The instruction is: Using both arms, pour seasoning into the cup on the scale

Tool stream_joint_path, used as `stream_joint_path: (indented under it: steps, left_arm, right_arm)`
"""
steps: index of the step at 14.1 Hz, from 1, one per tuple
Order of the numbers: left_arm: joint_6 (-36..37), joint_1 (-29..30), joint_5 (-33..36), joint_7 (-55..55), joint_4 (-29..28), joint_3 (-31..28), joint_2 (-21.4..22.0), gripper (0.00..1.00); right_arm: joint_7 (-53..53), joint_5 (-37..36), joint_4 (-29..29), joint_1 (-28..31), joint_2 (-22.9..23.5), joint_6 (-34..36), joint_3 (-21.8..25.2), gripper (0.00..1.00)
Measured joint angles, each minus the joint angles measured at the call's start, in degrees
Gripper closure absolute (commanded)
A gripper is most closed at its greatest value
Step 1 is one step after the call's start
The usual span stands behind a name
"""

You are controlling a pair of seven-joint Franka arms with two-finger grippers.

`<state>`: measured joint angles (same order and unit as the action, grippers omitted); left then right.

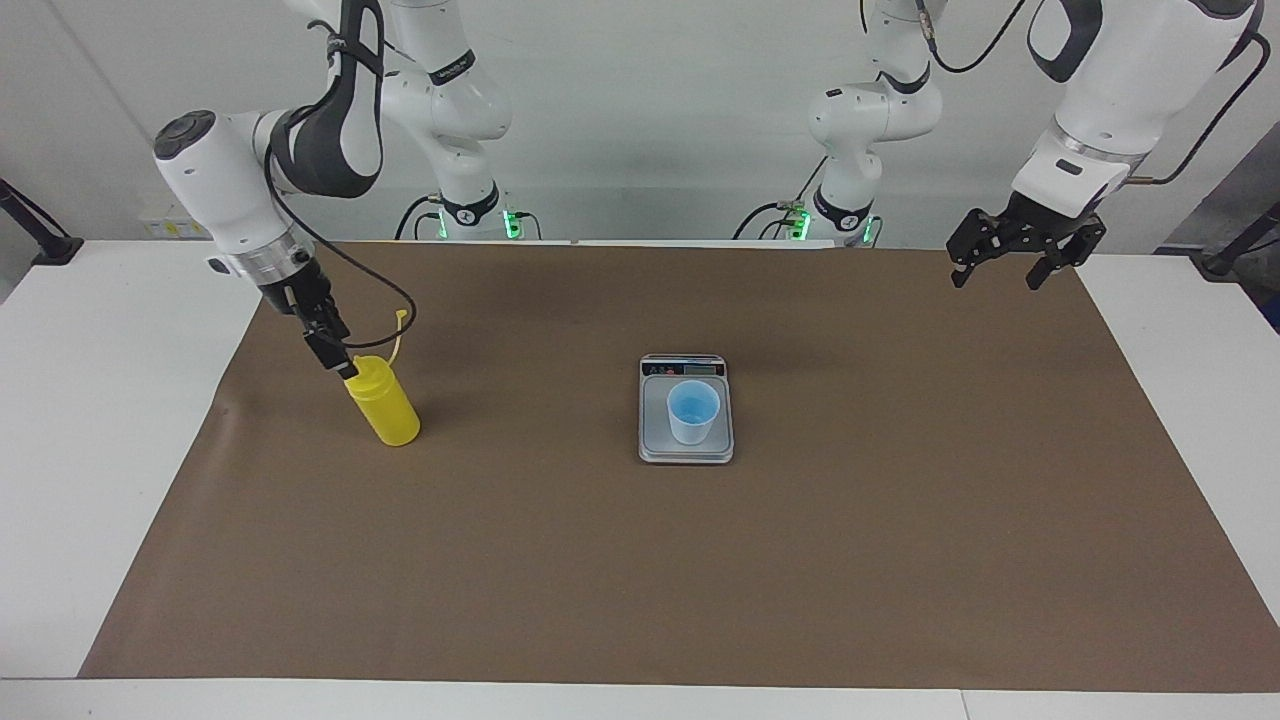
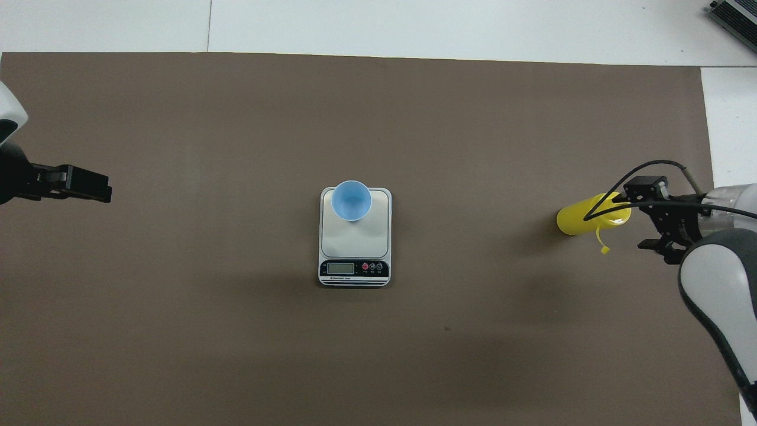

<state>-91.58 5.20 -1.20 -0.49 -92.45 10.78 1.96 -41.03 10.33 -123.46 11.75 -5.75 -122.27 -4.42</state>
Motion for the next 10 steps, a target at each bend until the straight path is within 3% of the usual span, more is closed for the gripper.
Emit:
stream_joint_path:
  steps: [5, 7, 10]
  left_arm:
    - [0.0, 0.0, 0.0, 0.0, 0.0, 0.0, 0.0, 0.0]
    - [0.0, 0.0, 0.0, 0.0, 0.0, 0.0, 0.0, 0.0]
    - [0.0, 0.0, 0.0, 0.0, 0.0, 0.0, 0.0, 0.0]
  right_arm:
    - [15.9, -7.5, 0.5, -3.6, -0.6, 3.8, -0.3, 0.0]
    - [16.9, -12.2, 2.3, -5.7, -0.7, 6.4, -0.4, 0.0]
    - [17.3, -13.8, 6.0, -8.6, -0.7, 9.5, -0.6, 0.0]
